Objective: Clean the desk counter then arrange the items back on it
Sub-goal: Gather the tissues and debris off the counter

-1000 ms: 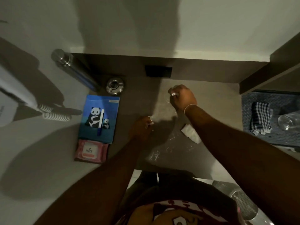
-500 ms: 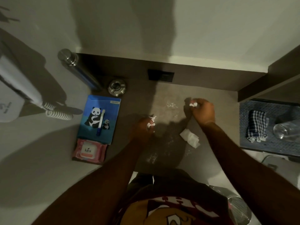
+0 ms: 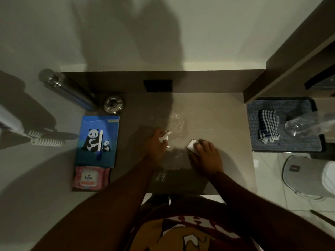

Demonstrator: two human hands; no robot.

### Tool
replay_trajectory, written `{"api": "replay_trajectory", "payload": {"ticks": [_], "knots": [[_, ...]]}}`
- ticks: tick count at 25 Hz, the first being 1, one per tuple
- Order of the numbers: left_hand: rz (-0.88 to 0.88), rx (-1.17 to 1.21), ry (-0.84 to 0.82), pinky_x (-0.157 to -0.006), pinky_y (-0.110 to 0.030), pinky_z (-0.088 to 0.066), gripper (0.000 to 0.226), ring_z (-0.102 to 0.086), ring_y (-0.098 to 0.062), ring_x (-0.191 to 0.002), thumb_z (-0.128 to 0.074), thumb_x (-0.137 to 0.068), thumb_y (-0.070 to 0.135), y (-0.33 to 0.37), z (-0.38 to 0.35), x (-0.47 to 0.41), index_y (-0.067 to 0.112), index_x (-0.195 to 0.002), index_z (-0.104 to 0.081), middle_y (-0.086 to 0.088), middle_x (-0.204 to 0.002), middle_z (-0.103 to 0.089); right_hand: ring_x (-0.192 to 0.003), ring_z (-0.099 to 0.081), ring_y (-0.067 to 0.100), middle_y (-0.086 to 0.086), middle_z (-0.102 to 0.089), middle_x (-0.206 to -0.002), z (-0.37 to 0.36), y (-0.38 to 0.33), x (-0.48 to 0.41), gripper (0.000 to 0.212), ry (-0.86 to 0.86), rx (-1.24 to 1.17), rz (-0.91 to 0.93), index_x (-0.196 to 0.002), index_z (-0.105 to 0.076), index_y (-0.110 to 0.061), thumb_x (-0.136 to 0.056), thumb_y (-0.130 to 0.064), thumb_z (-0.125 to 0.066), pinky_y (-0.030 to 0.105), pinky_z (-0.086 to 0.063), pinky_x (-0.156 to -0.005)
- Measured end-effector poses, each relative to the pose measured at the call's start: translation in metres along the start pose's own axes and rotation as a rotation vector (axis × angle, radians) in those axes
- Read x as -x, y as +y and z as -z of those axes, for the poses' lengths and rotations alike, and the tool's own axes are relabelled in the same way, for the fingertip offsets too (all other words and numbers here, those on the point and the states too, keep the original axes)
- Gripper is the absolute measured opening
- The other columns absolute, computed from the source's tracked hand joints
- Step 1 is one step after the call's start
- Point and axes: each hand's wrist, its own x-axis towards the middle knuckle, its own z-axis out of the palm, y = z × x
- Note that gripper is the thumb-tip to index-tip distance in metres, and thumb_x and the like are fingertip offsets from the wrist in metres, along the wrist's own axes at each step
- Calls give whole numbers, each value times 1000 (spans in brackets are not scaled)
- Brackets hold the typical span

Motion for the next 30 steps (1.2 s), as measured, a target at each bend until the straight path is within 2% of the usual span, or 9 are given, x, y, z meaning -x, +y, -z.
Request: {"api": "replay_trajectory", "payload": {"ticks": [5, 8, 10, 15, 20, 22, 25, 27, 30], "knots": [[52, 320, 90, -86, -53, -60, 31, -70, -36, -98, -67, -93, 10, -7, -10, 18, 11, -123, -57, -22, -117, -68, -125, -57, 31, 15, -57, -144, 12, 1, -21, 43, 28, -78, -26, -144, -57, -10, -111, -34, -44, 38, -49, -101], [103, 502, 183, -74, -43, -60, 26, -66, -28, -82, -67, -93, 1, -2, -16, 23, -3, -118, -58, -24, -107, -69, -101, -68, 32, 11, -70, -113, 18, -8, -26, 22, 204, -701, -278, -124, -63, -13, -105, -23, -59, 44, -58, -91], [149, 596, 209, -65, -32, -58, 18, -66, -19, -75, -68, -91, 0, 6, -21, 26, 4, -108, -62, -12, -96, -70, -95, -73, 32, 12, -73, -106, 20, -22, -30, 22, 234, -1154, -475, -124, -61, -14, -103, -18, -65, 44, -61, -87], [232, 769, 133, -91, -40, -60, 23, -74, -28, -97, -74, -88, 8, 30, -30, 40, 5, -111, -71, -16, -110, -76, -96, -65, 36, 27, -65, -116, 22, -64, -26, 37, -205, -1868, -605, -131, -66, 4, -100, -13, -55, 48, -49, -94], [72, 587, 108, -88, -43, -62, 19, -75, -29, -96, -79, -85, 14, 38, -30, 77, 9, -103, -76, -10, -101, -78, -76, -71, 24, 14, -69, -92, 39, -89, 14, 34, -410, -2314, -549, -103, -65, -5, -95, -23, -38, 23, -53, -93], [-18, 477, 108, -87, -38, -62, 18, -75, -23, -93, -79, -84, 19, 34, -30, 101, 12, -101, -77, -5, -101, -78, -68, -70, 21, 8, -69, -80, 44, -93, 35, 30, -386, -2316, -529, -89, -63, -12, -98, -36, -48, 23, -56, -88], [-187, 63, 129, -67, -21, -52, 19, -66, -6, -78, -72, -85, 40, 18, -40, 145, 29, -99, -78, 10, -93, -78, -84, -68, 28, 13, -70, -91, 33, -89, 76, 35, -247, -1939, -599, -103, -70, -14, -102, -47, -57, 37, -56, -84], [-347, -187, 124, -74, -26, -42, 16, -56, -9, -82, -63, -86, 42, 6, -59, 176, 35, -91, -77, 13, -93, -75, -89, -63, 29, 17, -65, -100, 15, -80, 111, 23, -120, -1716, -727, -103, -70, -14, -100, -37, -63, 41, -53, -86], [-459, -243, -31, -95, -39, -38, 21, -54, -19, -101, -57, -87, 35, -8, -97, 217, 31, -92, -77, 11, -105, -67, -74, -65, 24, 13, -67, -89, -11, -60, 166, 14, 37, -1562, -919, -86, -68, -14, -97, -23, -68, 32, -56, -71]]}}
